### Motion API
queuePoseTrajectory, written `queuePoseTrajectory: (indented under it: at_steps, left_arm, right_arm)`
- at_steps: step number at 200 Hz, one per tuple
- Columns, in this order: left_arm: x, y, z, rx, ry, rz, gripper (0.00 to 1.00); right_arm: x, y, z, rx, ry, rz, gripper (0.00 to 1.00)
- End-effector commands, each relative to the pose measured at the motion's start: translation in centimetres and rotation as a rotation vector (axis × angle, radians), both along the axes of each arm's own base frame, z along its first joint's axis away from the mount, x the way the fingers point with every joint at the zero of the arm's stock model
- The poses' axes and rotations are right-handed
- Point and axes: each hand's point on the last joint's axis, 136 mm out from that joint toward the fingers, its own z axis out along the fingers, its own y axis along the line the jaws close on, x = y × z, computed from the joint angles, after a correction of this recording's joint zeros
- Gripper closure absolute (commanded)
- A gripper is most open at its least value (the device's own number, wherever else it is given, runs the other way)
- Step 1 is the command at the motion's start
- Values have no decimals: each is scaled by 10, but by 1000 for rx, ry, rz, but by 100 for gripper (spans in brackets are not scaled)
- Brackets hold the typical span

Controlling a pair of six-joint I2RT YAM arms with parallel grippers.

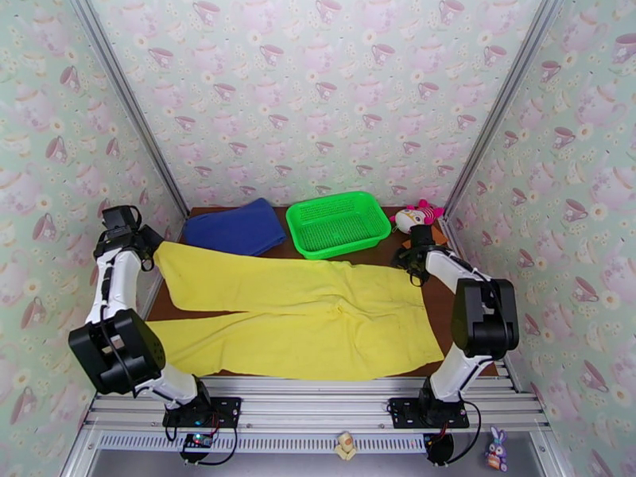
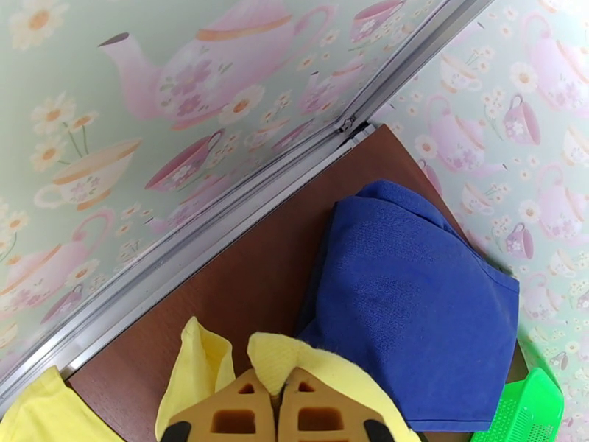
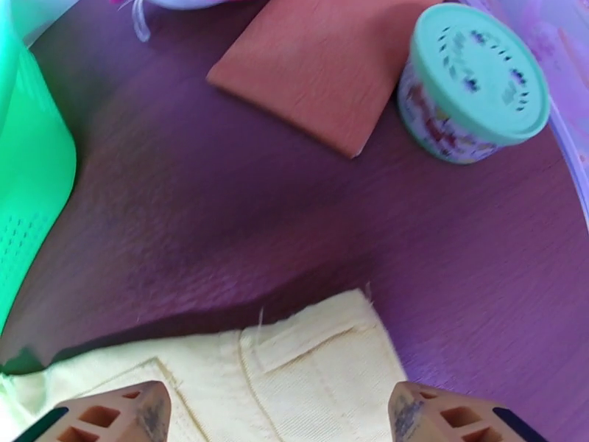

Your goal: Fold and stack the trousers

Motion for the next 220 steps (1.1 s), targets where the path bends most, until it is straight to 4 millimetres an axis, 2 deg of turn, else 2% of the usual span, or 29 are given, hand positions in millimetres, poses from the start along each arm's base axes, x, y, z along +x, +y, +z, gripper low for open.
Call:
queuePoseTrajectory:
  at_steps: [1,50,81,96,121,133,158,169,194,220]
  left_arm:
    - [0,0,8,0,-32,-11,97]
    - [-1,2,4,-8,-27,-6,97]
    - [-1,1,4,-8,-27,-7,96]
    - [-1,1,4,-9,-27,-9,96]
    - [-2,2,5,-7,-29,-5,96]
    - [-2,2,4,-7,-25,-3,96]
    - [-9,8,3,7,4,24,96]
    - [-14,12,2,20,20,47,96]
    - [-24,18,6,51,41,89,96]
    - [-25,18,8,54,34,94,96]
  right_arm:
    - [6,-10,-14,39,29,-15,24]
    - [8,-1,-41,110,88,13,26]
    - [11,4,-45,137,96,36,34]
    - [11,5,-46,140,98,44,48]
    - [14,8,-38,144,75,71,84]
    - [16,8,-28,138,46,83,100]
    - [16,13,8,138,-54,125,100]
    - [13,13,32,129,-112,131,100]
    - [-2,11,78,93,-223,137,100]
    - [-19,-1,113,15,-294,99,100]
